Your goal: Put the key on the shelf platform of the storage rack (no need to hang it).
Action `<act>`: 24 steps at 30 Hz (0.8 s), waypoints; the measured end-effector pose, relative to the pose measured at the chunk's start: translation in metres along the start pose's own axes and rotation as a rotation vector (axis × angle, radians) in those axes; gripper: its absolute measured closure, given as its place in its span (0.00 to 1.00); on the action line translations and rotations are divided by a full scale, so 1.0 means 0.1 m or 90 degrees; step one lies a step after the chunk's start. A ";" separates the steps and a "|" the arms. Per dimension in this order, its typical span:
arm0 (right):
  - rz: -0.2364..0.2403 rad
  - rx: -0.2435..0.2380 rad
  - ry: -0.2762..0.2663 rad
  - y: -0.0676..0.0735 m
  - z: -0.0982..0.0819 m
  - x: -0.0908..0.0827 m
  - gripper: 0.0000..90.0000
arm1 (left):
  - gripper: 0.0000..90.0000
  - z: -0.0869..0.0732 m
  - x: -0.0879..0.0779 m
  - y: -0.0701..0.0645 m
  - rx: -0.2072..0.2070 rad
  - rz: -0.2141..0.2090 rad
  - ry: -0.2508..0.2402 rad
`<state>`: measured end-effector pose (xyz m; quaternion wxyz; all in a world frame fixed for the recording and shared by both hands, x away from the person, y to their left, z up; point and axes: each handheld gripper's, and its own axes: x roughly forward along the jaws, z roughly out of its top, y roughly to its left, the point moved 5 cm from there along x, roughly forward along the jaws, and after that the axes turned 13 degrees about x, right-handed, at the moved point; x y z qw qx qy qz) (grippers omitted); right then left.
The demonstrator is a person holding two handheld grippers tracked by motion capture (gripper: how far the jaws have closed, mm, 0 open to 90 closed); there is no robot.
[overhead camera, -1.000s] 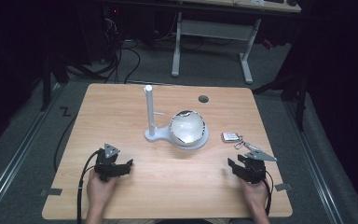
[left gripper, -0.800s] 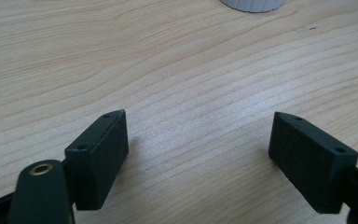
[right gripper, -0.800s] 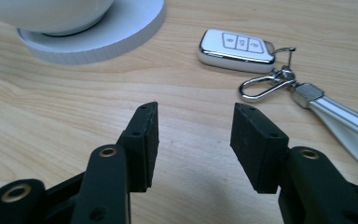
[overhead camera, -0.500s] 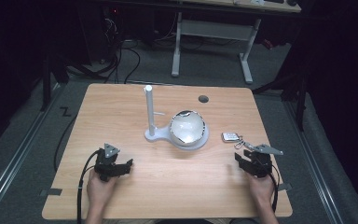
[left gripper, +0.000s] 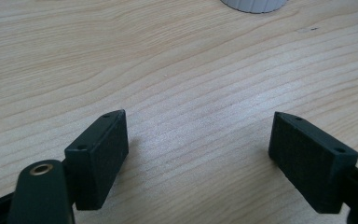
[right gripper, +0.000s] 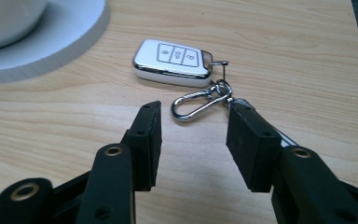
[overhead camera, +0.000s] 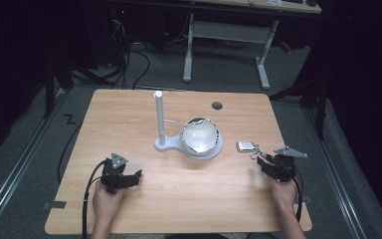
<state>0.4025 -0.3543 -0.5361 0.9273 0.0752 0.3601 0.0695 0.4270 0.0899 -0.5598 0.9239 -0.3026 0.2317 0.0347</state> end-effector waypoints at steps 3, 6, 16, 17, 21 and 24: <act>-0.006 0.004 0.003 -0.04 0.03 0.05 0.63 | 0.22 0.00 0.00 0.00 -0.002 0.001 0.001; -0.016 0.000 -0.001 -0.07 0.10 0.06 0.63 | 0.22 0.00 0.00 0.00 0.001 -0.001 0.001; -0.020 0.012 0.009 -0.17 0.24 0.16 0.63 | 0.22 0.00 0.00 0.00 0.001 0.000 0.000; -0.021 0.012 0.010 -0.18 0.24 0.17 0.63 | 0.22 0.00 0.00 0.00 0.001 0.000 0.000; -0.026 0.009 0.021 -0.20 0.23 0.22 0.63 | 0.22 0.00 0.00 0.00 -0.002 0.001 0.001; -0.032 0.016 0.031 -0.22 0.22 0.25 0.63 | 0.22 0.00 0.00 0.00 -0.001 0.001 0.001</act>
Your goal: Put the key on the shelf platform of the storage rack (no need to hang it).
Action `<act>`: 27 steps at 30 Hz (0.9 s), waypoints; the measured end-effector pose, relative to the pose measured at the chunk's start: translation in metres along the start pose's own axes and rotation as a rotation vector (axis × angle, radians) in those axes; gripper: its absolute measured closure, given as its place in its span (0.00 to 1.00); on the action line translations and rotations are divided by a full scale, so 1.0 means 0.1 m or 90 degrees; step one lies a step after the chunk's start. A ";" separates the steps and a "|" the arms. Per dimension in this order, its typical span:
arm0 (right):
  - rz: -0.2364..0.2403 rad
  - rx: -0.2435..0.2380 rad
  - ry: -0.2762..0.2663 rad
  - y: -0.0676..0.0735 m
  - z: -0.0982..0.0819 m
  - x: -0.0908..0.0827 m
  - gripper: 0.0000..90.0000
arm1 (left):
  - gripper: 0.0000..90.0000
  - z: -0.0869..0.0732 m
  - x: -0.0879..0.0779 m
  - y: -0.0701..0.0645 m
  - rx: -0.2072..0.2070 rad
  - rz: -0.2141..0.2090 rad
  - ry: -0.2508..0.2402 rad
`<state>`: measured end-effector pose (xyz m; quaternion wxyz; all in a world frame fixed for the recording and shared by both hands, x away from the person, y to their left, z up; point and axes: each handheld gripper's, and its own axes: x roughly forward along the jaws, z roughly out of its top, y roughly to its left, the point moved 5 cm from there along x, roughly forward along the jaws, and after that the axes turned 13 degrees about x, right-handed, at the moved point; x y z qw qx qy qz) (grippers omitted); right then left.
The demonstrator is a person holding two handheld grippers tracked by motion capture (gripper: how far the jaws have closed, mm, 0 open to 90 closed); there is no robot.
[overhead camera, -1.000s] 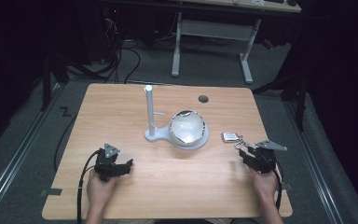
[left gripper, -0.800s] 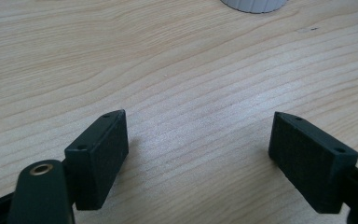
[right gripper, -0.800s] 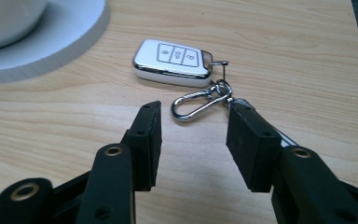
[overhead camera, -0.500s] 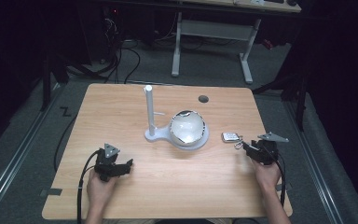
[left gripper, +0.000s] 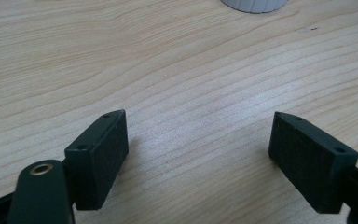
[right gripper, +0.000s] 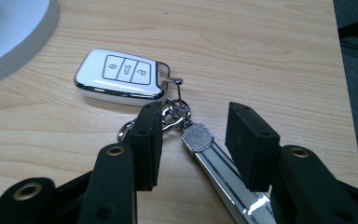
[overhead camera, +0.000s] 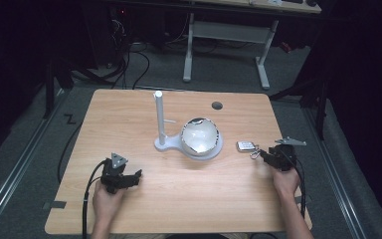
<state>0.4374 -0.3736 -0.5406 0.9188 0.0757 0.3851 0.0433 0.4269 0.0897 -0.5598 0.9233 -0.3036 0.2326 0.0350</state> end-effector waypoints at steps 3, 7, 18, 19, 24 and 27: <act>-0.002 0.006 0.003 -0.02 0.00 0.02 0.63 | 0.22 0.00 0.00 0.00 0.000 0.000 0.000; -0.009 0.004 0.025 -0.05 -0.04 0.07 0.63 | 0.22 0.00 0.00 0.00 -0.001 0.000 0.000; -0.020 -0.007 0.039 -0.05 -0.08 0.14 0.69 | 0.22 0.00 0.00 0.00 0.000 0.000 0.000; -0.022 -0.010 0.039 -0.05 -0.08 0.14 0.70 | 0.22 0.00 0.00 0.00 0.000 0.000 0.000; -0.021 -0.030 0.038 -0.02 -0.09 0.14 0.79 | 0.22 0.00 0.00 0.00 0.000 0.000 0.000; -0.021 -0.055 0.032 0.01 -0.11 0.13 0.82 | 0.22 0.00 0.00 0.00 0.000 0.000 0.000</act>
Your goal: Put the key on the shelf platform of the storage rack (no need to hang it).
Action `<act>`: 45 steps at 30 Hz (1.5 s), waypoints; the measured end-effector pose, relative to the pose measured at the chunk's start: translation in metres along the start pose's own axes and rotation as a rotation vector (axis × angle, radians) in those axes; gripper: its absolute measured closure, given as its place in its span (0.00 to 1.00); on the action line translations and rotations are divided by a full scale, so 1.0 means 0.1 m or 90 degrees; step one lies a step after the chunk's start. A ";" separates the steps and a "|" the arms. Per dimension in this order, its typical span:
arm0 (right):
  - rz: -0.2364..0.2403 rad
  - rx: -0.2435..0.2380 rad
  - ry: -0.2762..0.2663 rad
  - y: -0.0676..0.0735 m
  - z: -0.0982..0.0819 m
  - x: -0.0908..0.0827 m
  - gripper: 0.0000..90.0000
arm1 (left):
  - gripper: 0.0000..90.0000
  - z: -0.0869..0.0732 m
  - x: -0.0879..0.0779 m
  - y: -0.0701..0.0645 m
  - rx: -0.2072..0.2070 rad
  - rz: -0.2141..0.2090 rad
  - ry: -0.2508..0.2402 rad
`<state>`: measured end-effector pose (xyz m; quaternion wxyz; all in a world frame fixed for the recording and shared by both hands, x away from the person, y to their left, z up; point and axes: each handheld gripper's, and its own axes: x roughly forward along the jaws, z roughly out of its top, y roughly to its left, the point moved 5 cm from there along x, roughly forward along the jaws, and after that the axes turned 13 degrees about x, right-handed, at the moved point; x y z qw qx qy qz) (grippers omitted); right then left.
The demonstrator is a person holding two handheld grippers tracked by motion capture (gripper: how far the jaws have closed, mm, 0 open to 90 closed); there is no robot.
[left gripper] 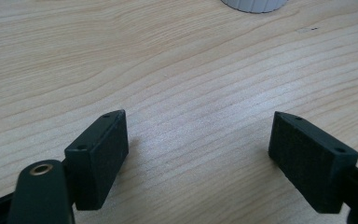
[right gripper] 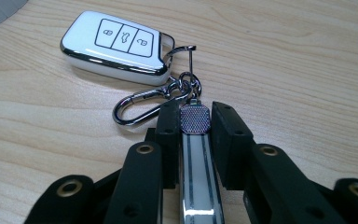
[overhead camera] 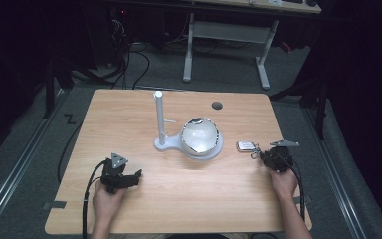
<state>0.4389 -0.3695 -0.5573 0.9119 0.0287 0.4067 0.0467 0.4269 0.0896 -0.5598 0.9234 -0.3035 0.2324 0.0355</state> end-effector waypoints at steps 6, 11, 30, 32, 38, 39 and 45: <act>0.006 0.007 0.001 0.00 -0.01 -0.01 0.83 | 0.22 0.00 0.00 0.00 0.000 0.001 -0.001; 0.016 0.021 -0.009 -0.02 -0.02 -0.01 0.83 | 0.22 0.00 0.00 0.00 0.001 0.001 -0.002; 0.089 0.046 -0.070 -0.02 0.09 -0.45 0.83 | 0.22 0.00 0.00 0.00 -0.003 0.002 -0.001; 0.096 0.046 -0.076 -0.02 0.10 -0.50 0.83 | 0.22 0.00 0.00 0.00 -0.004 0.002 -0.001; 0.123 0.050 -0.096 0.01 0.11 -0.63 0.83 | 0.22 0.00 0.00 0.00 -0.003 0.003 -0.001; 0.125 0.050 -0.099 0.02 0.11 -0.65 0.83 | 0.22 0.00 0.00 0.00 -0.004 0.003 -0.001; 0.139 0.029 -0.119 0.10 0.18 -0.80 0.83 | 0.22 0.00 0.00 0.00 -0.003 0.002 0.000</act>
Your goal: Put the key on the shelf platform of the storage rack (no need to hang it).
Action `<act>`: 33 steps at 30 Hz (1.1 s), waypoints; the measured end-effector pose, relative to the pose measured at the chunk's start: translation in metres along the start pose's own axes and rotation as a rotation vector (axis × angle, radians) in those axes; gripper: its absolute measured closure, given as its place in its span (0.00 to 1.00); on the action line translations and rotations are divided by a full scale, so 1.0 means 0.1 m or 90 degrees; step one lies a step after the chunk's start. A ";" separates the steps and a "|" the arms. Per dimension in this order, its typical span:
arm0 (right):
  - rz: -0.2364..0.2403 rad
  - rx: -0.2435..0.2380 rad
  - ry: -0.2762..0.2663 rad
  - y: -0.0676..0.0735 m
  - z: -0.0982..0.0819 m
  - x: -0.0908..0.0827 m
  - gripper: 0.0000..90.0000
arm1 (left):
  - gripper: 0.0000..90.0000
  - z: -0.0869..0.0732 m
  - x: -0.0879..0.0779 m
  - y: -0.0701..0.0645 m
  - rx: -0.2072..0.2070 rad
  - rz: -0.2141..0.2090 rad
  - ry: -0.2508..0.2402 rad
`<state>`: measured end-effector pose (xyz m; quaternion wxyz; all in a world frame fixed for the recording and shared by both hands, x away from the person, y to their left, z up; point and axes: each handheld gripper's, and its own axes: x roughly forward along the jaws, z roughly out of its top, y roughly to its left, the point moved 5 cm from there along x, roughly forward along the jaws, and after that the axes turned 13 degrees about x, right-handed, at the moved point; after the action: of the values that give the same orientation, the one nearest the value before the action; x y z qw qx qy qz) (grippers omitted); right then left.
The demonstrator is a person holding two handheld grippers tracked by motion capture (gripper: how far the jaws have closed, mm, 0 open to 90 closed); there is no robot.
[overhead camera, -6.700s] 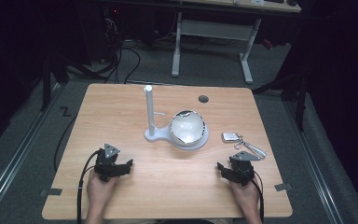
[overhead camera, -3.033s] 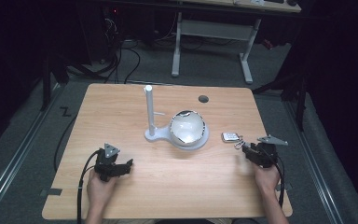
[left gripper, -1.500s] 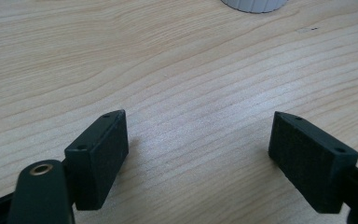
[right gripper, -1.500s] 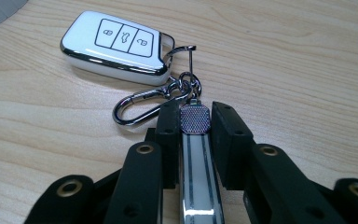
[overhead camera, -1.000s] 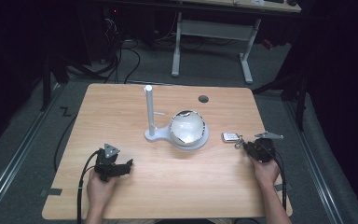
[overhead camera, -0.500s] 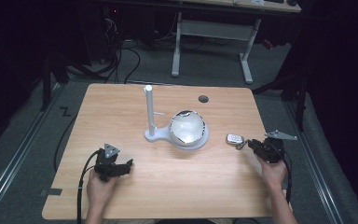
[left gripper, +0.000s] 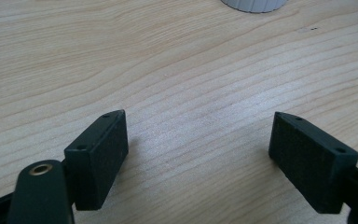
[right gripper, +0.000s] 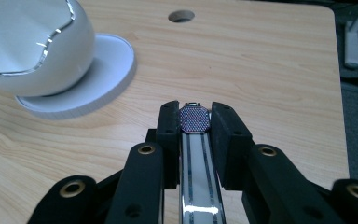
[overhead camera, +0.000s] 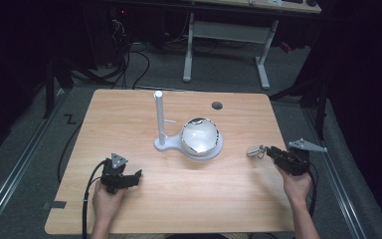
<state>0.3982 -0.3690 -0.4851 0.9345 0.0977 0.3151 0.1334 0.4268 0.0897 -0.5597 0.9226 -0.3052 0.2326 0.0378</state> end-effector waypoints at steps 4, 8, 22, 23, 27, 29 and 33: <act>0.011 -0.008 -0.006 0.08 0.04 -0.05 0.83 | 0.22 0.00 0.00 0.00 0.000 0.000 0.000; 0.025 -0.011 -0.010 0.13 0.07 -0.08 0.83 | 0.22 0.00 0.00 0.00 0.001 0.000 0.000; 0.065 -0.045 -0.017 0.43 0.13 -0.14 0.83 | 0.22 0.00 0.00 0.00 0.001 -0.001 0.000; 0.067 -0.045 -0.018 0.45 0.13 -0.14 0.83 | 0.22 0.00 0.00 0.00 0.003 -0.001 0.000; 0.079 -0.061 -0.020 0.54 0.12 -0.14 0.83 | 0.22 0.00 0.00 0.00 0.003 -0.001 0.000; 0.090 -0.059 -0.022 0.58 0.13 -0.14 0.83 | 0.22 0.00 0.00 0.01 0.010 -0.004 0.000; 0.105 -0.075 -0.019 0.68 0.13 -0.13 0.83 | 0.22 0.00 0.00 0.01 0.013 -0.005 0.000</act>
<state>0.3832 -0.3101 -0.4497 0.9293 0.0704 0.2834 0.2263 0.4267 0.0906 -0.5601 0.9258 -0.2969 0.2317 0.0319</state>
